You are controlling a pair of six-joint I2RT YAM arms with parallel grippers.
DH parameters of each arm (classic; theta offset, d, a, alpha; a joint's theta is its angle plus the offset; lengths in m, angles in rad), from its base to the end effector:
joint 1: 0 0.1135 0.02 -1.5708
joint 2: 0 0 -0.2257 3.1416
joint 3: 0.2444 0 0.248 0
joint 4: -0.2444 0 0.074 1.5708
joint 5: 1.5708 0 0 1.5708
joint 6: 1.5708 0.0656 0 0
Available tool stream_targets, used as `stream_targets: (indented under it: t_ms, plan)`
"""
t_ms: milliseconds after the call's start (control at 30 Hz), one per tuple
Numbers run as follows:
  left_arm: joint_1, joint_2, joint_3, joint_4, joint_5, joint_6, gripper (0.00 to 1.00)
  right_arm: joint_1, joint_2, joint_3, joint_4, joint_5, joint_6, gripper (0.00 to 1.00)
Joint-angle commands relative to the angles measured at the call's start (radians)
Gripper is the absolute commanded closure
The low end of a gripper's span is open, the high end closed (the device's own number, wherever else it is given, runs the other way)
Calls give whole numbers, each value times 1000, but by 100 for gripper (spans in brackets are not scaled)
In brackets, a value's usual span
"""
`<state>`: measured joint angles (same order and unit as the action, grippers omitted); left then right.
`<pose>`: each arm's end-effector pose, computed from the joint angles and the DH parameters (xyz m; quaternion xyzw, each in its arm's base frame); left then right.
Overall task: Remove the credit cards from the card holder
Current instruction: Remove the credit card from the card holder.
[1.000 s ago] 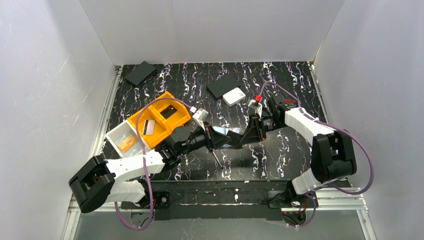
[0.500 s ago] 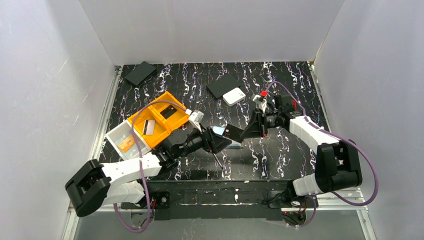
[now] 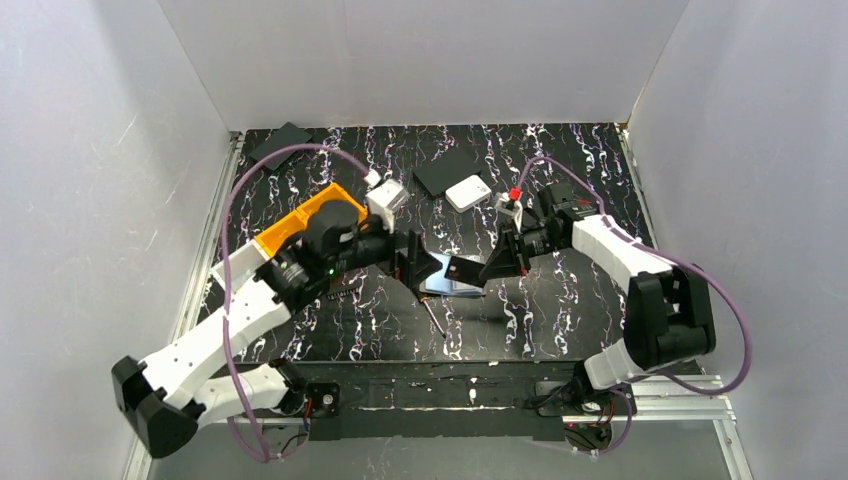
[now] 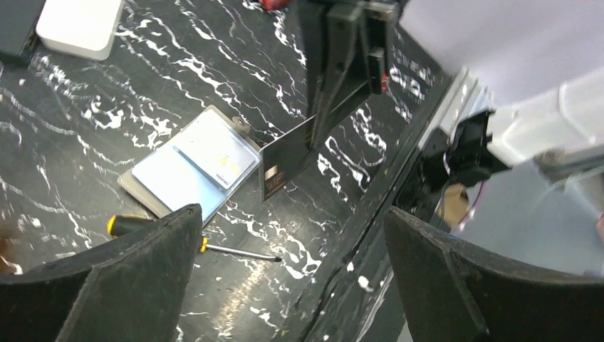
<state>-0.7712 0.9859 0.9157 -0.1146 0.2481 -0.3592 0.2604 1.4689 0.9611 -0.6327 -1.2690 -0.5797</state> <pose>0.1859 -0.2031 0.3194 0.2335 0.7311 -0.4199 0.4844 0.2501 0.1315 0.1885 -0.4364 0.6668 0.5444 0.2618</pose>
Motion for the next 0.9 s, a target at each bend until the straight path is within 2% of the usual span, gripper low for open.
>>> stream_targets:
  t_ms: [0,167,267,333,500,733,867]
  plan:
    - [-6,168,223,-387,203,321,2,43,83,93,-392,65,-388,99]
    - [-101,285,308,-409,186,493,2,71,92,102,-412,80,-418,99]
    - [-127,325,296,-350,191,522,5,72,93,103,-429,78,-441,99]
    - [-129,357,269,-250,213,507,11,75,100,112,-460,73,-475,99]
    - [-130,416,248,-144,265,460,22,76,108,119,-484,70,-495,99]
    - [-133,495,242,-90,287,435,38,76,108,123,-497,67,-508,99]
    - [-132,519,244,-90,311,427,51,76,109,126,-505,65,-514,99]
